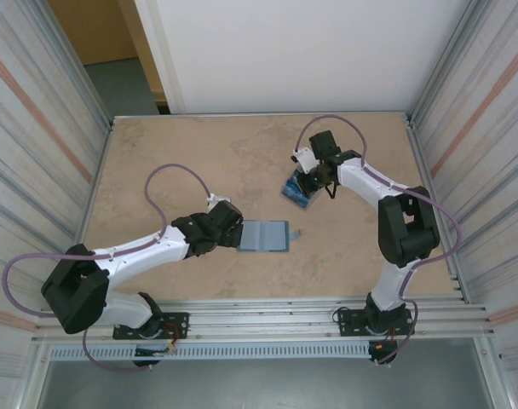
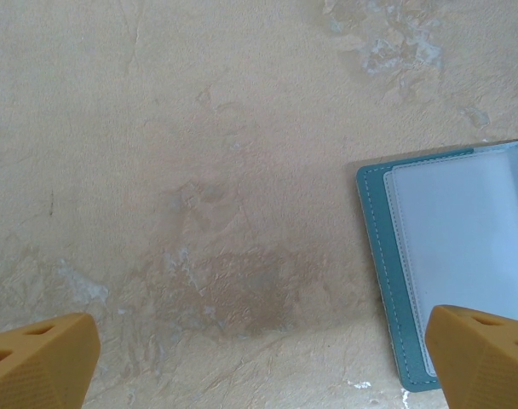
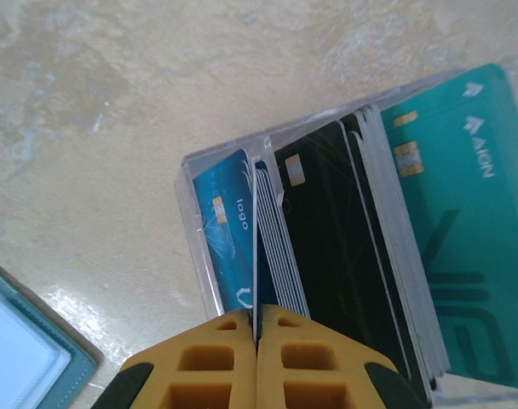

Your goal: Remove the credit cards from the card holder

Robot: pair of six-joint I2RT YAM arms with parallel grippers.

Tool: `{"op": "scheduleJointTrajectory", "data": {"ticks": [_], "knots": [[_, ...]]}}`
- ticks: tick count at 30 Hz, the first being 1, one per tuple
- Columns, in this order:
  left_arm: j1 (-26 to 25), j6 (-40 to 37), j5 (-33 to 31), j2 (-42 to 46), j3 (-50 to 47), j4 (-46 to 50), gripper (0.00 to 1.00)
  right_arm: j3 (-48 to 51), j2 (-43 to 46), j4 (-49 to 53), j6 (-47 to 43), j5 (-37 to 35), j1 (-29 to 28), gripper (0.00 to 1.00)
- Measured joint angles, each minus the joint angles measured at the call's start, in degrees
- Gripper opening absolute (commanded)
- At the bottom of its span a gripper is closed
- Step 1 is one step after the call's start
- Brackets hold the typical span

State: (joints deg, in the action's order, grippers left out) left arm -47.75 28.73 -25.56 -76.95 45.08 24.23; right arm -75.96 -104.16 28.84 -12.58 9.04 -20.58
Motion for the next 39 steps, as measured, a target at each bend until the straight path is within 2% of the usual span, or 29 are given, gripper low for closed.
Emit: {"op": "scheduleJointTrajectory", "data": {"ticks": [3,14,22,25,29,39], "knots": [[0.0,0.0,0.0,0.0,0.0,0.0,0.99,0.0,-1.1,0.2,-0.2,0.7,-0.1,0.04],[0.2,0.0,0.0,0.0,0.0,0.0,0.99,-0.2,-1.3,1.3,-1.2,1.5,0.0,0.22],[0.2,0.0,0.0,0.0,0.0,0.0,0.99,-0.4,-1.2,1.5,-1.2,1.5,0.0,0.23],[0.2,0.0,0.0,0.0,0.0,0.0,0.99,-0.4,-0.3,1.6,-1.1,1.6,0.0,0.28],[0.5,0.0,0.0,0.0,0.0,0.0,0.99,-0.2,3.3,1.7,0.0,2.5,0.0,0.35],[2.3,0.0,-0.9,3.2,-1.5,0.0,0.99,7.2,20.9,-0.5,4.6,2.4,0.2,0.53]]}}
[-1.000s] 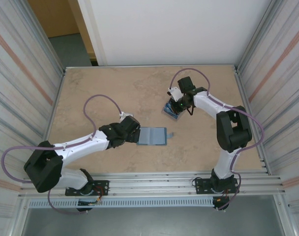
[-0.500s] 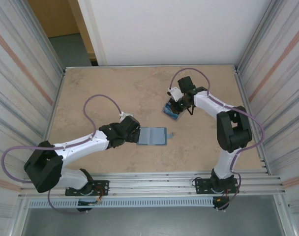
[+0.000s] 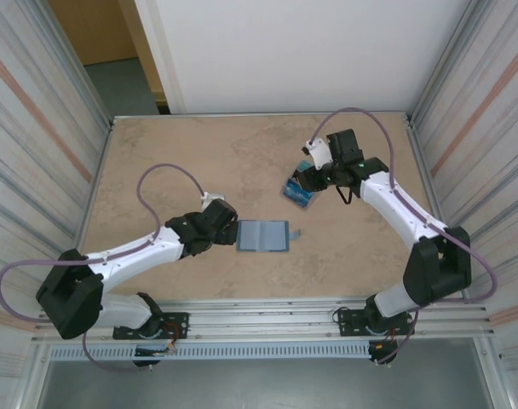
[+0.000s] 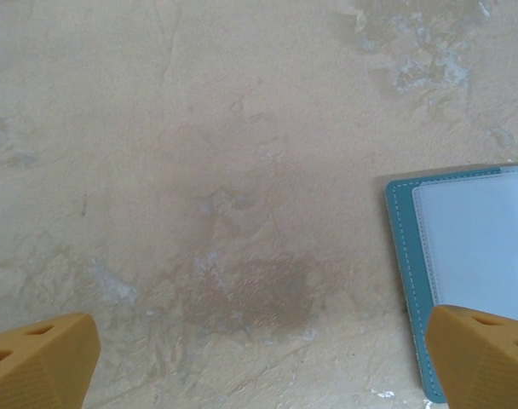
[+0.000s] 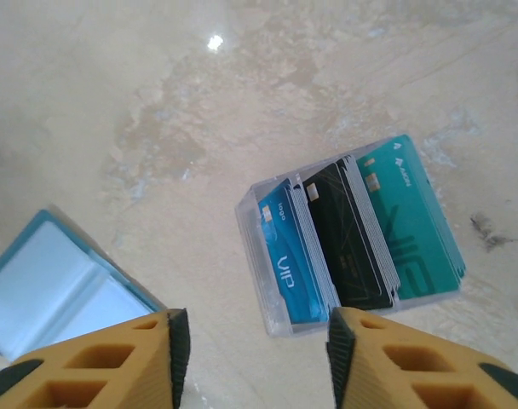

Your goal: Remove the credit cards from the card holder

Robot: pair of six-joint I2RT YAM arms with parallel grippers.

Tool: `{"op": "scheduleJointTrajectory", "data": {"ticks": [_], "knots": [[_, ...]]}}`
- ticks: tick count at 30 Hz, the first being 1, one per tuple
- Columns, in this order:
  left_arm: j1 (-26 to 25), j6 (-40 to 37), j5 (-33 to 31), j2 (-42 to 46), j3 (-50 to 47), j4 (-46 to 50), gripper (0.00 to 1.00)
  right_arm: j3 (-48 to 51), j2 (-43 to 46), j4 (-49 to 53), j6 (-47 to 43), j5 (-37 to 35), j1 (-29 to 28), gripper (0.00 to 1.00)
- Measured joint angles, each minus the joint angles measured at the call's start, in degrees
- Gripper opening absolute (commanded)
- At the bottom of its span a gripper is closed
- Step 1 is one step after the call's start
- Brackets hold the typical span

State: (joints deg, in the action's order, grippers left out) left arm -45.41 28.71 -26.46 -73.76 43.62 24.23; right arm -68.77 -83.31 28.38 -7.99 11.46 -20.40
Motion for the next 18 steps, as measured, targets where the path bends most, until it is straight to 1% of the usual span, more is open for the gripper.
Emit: {"op": "scheduleJointTrajectory", "data": {"ticks": [7,15,16,18], "knots": [[2.4,0.0,-0.8,5.2,-2.7,0.0,0.99,6.9,10.4,-1.1,3.5,-3.2,0.8,0.64],[5.7,-0.5,-1.9,13.3,-6.2,0.0,0.99,14.4,22.8,-2.8,7.8,-10.9,0.9,0.77],[6.0,-0.6,-2.1,14.3,-6.5,0.0,0.99,15.1,24.0,-2.8,8.3,-11.7,1.0,0.79],[6.8,-0.8,-2.3,16.7,-7.5,-0.1,0.99,16.9,27.1,-3.3,9.7,-13.7,1.0,0.88]]}}
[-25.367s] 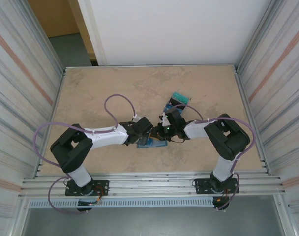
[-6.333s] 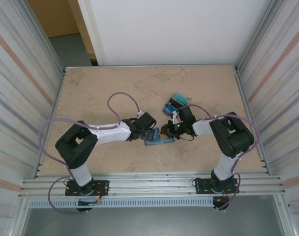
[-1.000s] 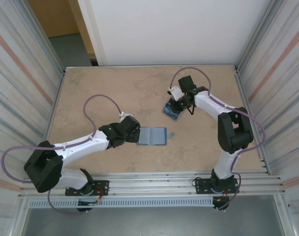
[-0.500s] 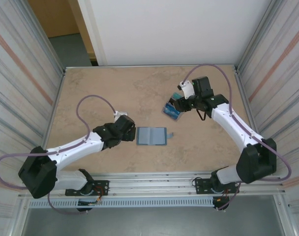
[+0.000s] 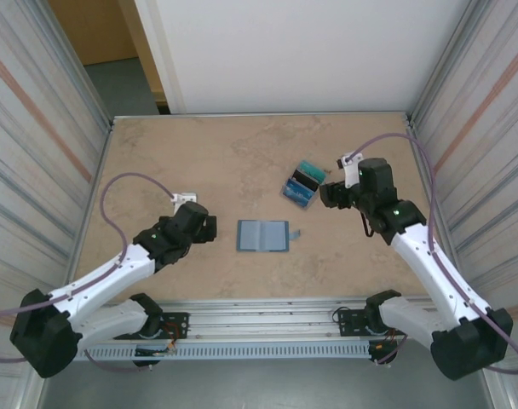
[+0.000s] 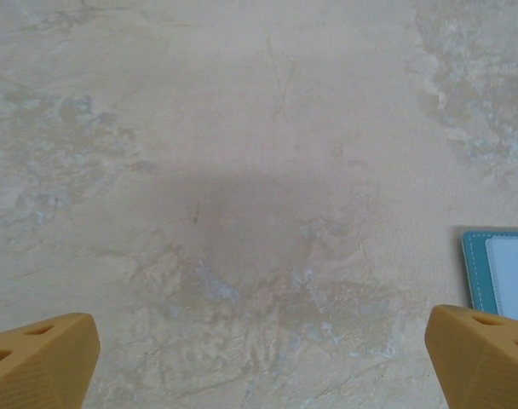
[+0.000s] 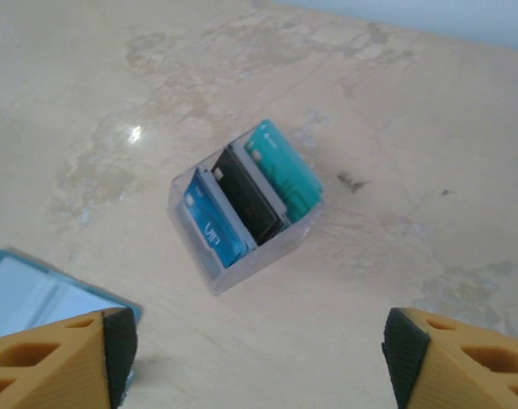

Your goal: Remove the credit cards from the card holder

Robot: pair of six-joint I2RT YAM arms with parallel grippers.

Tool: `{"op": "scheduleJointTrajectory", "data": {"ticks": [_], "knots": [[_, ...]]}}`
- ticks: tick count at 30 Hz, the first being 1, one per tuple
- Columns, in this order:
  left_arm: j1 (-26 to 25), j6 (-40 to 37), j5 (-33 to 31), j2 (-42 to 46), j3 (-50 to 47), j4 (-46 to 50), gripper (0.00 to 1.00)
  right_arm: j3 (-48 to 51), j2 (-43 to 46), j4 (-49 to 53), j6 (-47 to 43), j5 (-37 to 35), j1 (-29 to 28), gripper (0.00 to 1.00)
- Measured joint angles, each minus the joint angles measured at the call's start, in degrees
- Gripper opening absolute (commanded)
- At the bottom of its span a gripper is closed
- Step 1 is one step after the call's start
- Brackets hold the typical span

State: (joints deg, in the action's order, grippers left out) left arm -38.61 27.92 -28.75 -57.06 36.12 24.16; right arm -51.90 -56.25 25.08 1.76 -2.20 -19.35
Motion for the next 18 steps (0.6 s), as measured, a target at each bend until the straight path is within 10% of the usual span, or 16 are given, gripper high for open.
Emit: {"op": "scheduleJointTrajectory", "data": {"ticks": [2,18], "knots": [[0.9,-0.3,-0.1,2.1,-1.0,0.0,0.99,1.6,2.8,-0.3,1.4,-1.9,0.0,1.00],[9.5,-6.9,-2.7,16.4,-6.3,-1.9,0.99,10.7,16.6,-2.7,10.9,-18.1,2.1,0.99]]}}
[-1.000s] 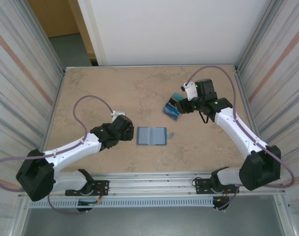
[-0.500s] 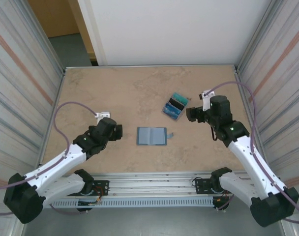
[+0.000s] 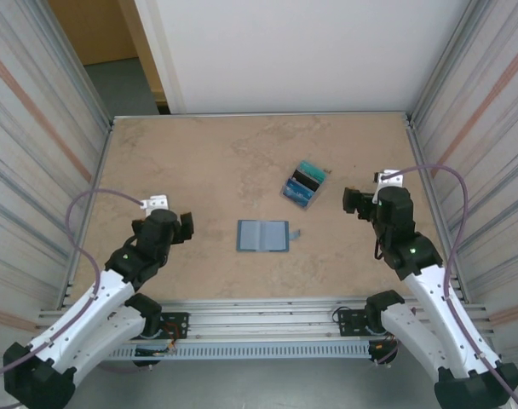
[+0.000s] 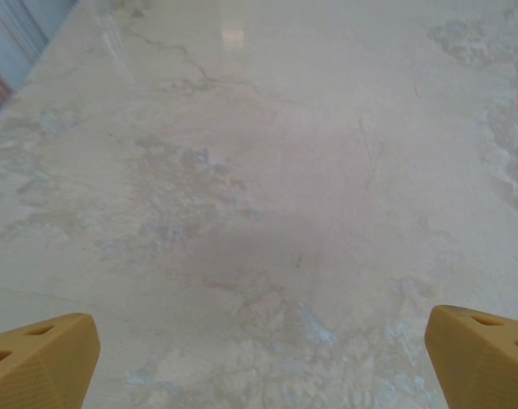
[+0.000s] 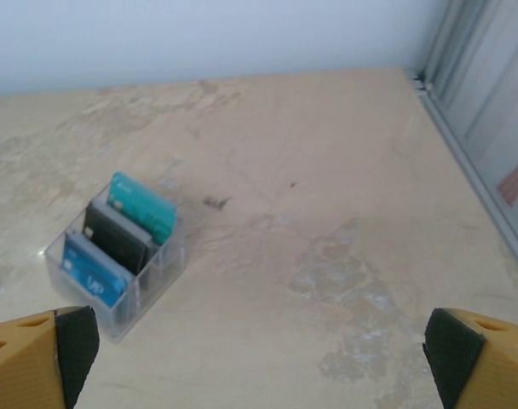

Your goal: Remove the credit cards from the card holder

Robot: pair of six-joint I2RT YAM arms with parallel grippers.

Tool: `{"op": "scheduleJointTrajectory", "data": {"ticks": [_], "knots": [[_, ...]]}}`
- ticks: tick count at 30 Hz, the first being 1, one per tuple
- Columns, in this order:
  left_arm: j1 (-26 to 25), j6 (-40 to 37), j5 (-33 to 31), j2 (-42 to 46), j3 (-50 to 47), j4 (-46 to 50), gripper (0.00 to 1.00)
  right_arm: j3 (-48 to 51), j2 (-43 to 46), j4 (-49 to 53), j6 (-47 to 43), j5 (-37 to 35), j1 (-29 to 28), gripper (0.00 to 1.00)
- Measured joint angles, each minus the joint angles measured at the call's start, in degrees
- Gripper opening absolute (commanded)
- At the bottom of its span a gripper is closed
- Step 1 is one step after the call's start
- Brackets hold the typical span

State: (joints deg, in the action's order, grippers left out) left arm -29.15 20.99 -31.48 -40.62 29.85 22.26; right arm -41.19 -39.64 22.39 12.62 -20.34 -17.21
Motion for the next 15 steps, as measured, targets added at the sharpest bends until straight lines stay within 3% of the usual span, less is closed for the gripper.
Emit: {"op": "scheduleJointTrajectory", "data": {"ticks": [6,15], "knots": [[3.9,-3.3,-1.6,1.0,-1.5,-5.2,0.99,2.1,0.4,-1.1,7.5,-9.5,0.9,0.99],[7.0,-11.5,-1.2,-2.5,-7.0,-19.6,0.99,4.8,-3.3,-3.9,8.4,-13.3,1.1,0.99]]}}
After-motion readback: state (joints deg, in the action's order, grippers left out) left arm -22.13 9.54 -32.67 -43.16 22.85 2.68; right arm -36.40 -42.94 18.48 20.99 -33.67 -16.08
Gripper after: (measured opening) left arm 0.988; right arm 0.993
